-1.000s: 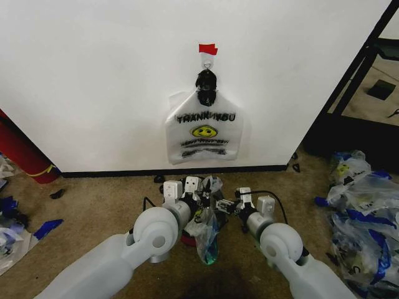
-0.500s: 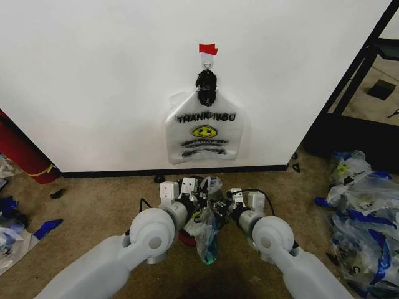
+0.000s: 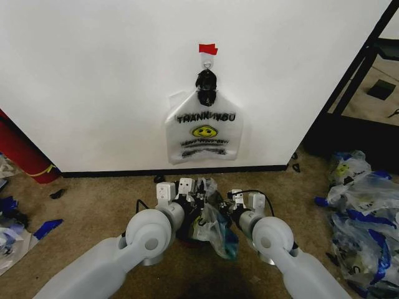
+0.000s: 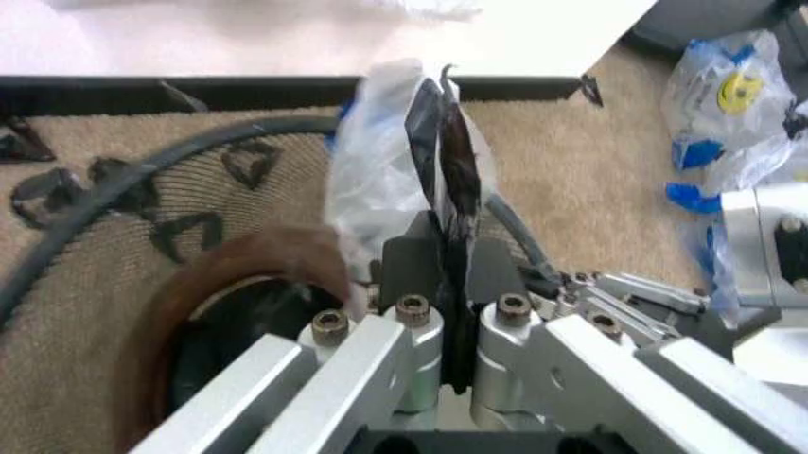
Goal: Pick up the garbage bag from the wall and place it over the trash bin.
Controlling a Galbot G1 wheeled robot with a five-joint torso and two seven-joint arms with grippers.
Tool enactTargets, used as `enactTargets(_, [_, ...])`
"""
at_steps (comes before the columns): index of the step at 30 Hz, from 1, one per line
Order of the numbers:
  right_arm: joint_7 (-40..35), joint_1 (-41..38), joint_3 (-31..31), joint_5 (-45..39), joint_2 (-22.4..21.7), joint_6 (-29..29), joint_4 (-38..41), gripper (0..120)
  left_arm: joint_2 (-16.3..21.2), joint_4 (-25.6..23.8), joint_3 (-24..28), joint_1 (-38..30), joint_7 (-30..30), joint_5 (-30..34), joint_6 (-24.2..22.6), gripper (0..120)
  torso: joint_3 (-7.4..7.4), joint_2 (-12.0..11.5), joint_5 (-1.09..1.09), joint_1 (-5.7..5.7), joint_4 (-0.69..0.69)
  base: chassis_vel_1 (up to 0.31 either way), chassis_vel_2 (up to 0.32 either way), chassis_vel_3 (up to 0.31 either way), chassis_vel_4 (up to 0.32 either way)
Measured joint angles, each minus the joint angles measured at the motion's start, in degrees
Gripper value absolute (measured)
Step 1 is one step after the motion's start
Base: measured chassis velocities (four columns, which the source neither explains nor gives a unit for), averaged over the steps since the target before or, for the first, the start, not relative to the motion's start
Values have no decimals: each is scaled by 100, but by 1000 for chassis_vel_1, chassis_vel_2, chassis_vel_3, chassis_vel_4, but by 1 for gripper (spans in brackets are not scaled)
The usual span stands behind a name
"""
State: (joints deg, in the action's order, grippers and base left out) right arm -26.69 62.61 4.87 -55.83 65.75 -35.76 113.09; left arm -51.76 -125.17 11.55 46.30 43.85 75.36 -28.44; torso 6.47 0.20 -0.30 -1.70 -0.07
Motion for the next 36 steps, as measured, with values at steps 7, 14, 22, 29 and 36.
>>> enactTargets(7, [299, 347, 340, 137, 72, 270, 68, 0, 185, -243, -497, 205, 6, 176, -5, 0, 0, 0, 0, 0, -1, 0, 0, 0, 0])
enactTargets(14, [407, 495, 489, 151, 53, 344, 154, 0, 411, -366, -854, 500, -39, 281, -5, 0, 0, 0, 0, 0, 0, 0, 0, 0, 0])
enactTargets(22, [471, 544, 509, 170, 19, 391, 189, 0, 676, -568, -1434, 1278, -229, 226, 21, 0, 0, 0, -1, 0, 0, 0, 0, 0, 0])
enactTargets(29, [657, 601, 461, 601, 27, 546, 176, 0, 799, -1066, -1597, 1474, -550, 170, -91, 14, 0, 0, 0, 0, -1, 0, 0, 0, 0])
enactTargets(36, [837, 691, 541, 1000, 29, 679, 97, 0, 1436, -1731, -1779, 1523, -1161, -180, -129, 46, -1, 0, 1, 0, 1, 0, 0, 0, 0])
